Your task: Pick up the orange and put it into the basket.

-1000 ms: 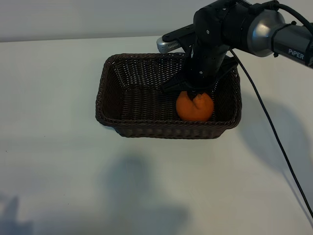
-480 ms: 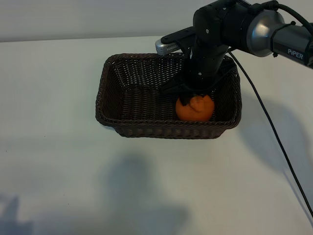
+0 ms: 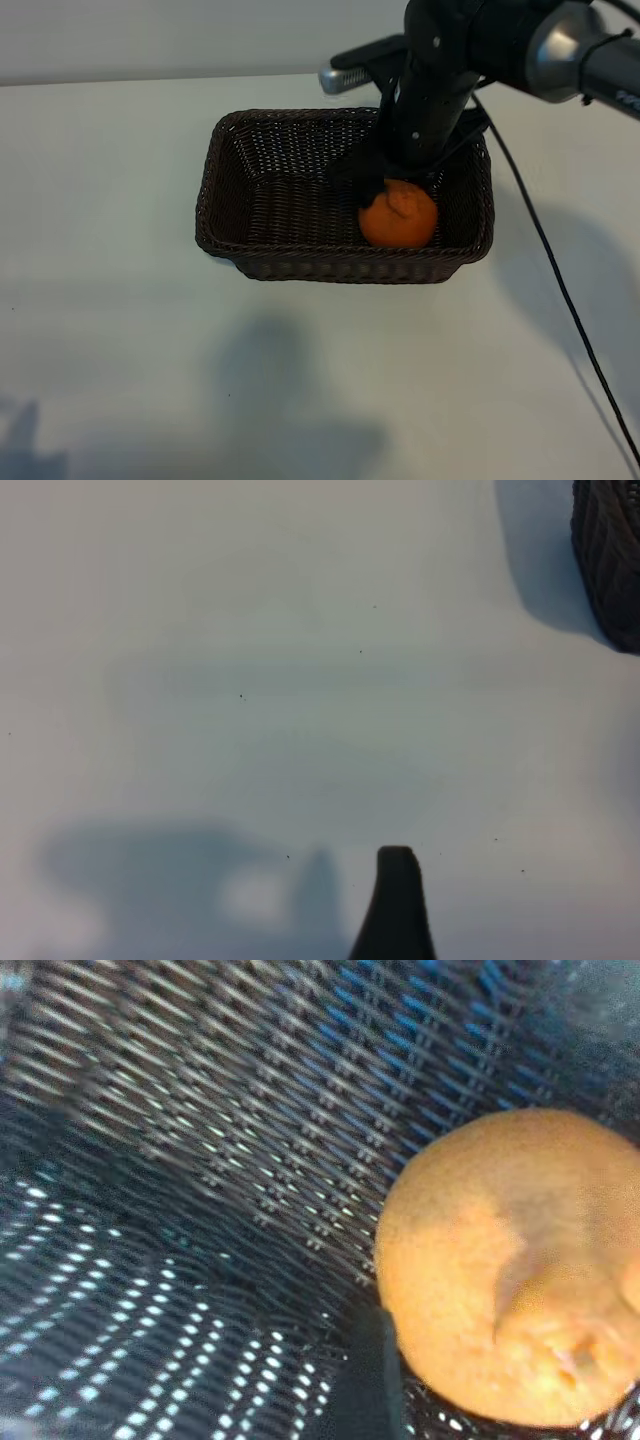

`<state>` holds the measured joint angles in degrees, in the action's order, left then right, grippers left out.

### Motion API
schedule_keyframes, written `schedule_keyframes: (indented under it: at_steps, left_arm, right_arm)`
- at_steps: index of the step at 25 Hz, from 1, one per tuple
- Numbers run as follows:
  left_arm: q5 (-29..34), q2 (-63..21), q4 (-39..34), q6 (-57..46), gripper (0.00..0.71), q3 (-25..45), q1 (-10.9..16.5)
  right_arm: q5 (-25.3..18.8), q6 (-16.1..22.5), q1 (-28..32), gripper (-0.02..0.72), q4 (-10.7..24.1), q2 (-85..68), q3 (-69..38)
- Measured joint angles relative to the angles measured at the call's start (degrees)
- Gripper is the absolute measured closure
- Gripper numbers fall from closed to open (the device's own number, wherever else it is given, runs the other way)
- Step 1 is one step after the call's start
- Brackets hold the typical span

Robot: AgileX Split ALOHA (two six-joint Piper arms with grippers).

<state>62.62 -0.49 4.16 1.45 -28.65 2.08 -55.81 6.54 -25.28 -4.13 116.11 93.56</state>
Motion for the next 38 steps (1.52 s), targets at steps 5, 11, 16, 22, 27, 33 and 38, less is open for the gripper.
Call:
schedule_keyframes:
  at_steps: [5, 11, 16, 22, 27, 33, 38]
  left_arm:
    - [0.00, 0.00, 0.00, 0.00, 0.118, 0.00, 0.00]
    - [0.00, 0.00, 0.00, 0.00, 0.118, 0.00, 0.00]
    - [0.00, 0.00, 0.00, 0.00, 0.118, 0.00, 0.00]
    - [0.00, 0.00, 0.00, 0.00, 0.118, 0.00, 0.00]
    - [0.00, 0.00, 0.00, 0.00, 0.118, 0.00, 0.00]
    - [0.00, 0.00, 0.00, -0.23, 0.118, 0.00, 0.00]
    - [0.00, 0.00, 0.00, -0.18, 0.118, 0.00, 0.00]
  right_arm:
    - [-1.70, 0.00, 0.00, 0.098, 0.06, -2.61, 2.04]
    - [-3.81, 1.12, 0.19, 0.103, 3.22, -3.13, 4.71]
    - [-5.42, 1.95, 4.72, 0.104, 8.06, -3.13, 4.71]
    - [-6.89, 0.62, 17.01, 0.105, 10.46, -3.13, 4.71]
    - [-5.67, -1.76, 27.34, 0.115, 10.66, -3.13, 4.71]
    - [-4.57, -2.16, 34.84, 0.149, 10.08, -3.13, 4.71]
    - [-4.73, -2.38, 36.59, 0.151, 9.78, -3.13, 4.71]
